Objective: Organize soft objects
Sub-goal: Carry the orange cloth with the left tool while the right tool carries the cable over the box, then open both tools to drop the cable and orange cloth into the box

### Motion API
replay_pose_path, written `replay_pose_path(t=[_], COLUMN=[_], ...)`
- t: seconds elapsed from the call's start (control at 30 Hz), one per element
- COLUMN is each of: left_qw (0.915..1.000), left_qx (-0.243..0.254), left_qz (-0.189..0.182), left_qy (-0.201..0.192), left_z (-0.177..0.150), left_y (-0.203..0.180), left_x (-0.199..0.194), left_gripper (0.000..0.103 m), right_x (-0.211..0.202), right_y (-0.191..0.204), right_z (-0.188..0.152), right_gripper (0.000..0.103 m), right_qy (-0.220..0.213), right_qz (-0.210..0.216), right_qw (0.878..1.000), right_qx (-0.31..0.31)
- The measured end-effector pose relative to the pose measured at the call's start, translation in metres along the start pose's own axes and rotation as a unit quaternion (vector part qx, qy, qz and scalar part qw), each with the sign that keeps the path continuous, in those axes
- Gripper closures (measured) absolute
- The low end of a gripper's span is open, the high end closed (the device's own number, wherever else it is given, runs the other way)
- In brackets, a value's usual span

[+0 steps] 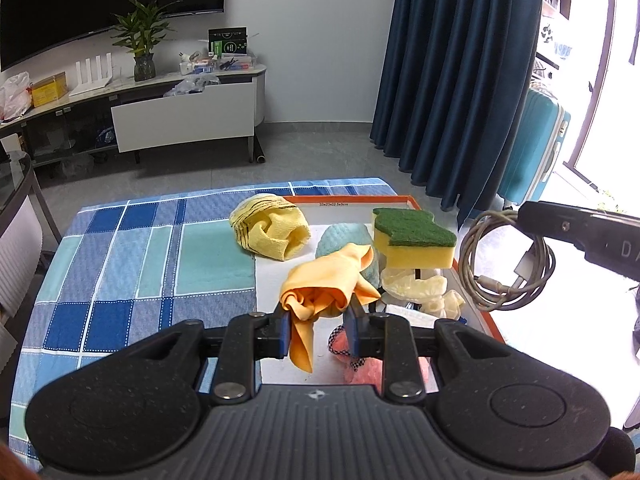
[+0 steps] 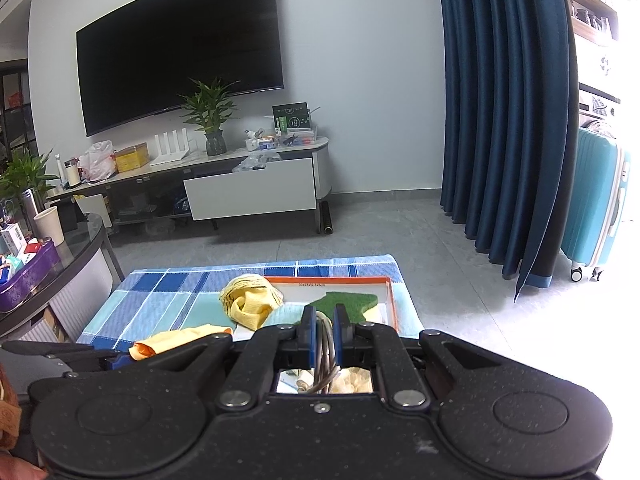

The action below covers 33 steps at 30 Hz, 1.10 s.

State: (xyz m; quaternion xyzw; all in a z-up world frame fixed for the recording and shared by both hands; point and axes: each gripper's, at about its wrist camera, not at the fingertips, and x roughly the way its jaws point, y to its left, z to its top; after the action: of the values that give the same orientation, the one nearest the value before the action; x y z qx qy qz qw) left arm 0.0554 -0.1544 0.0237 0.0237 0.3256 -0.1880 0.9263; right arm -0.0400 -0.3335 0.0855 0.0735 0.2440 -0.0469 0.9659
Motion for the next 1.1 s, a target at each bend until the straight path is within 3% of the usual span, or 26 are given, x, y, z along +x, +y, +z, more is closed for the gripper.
replay_pose_path(t=[0.57, 1.1], left_qw=[0.9999, 0.9992], left_qx=[-0.005, -0.016], left_qz=[0.002, -0.001], left_qy=[0.013, 0.035], left_z=[0.009, 0.0], left_y=[0.005, 0.009], left_x=[0.016, 0.031], left_gripper=[0.076, 0.076], right_x=[0.02, 0.018], right_y=[0.001, -0.017], right_z=[0.015, -0.013], right_gripper=[0.092, 0.092], right_qy=[0.002, 0.031], right_qz=[0.002, -0.027], right_qw=[1.0, 0.999], right_qx=[-0.006, -0.004])
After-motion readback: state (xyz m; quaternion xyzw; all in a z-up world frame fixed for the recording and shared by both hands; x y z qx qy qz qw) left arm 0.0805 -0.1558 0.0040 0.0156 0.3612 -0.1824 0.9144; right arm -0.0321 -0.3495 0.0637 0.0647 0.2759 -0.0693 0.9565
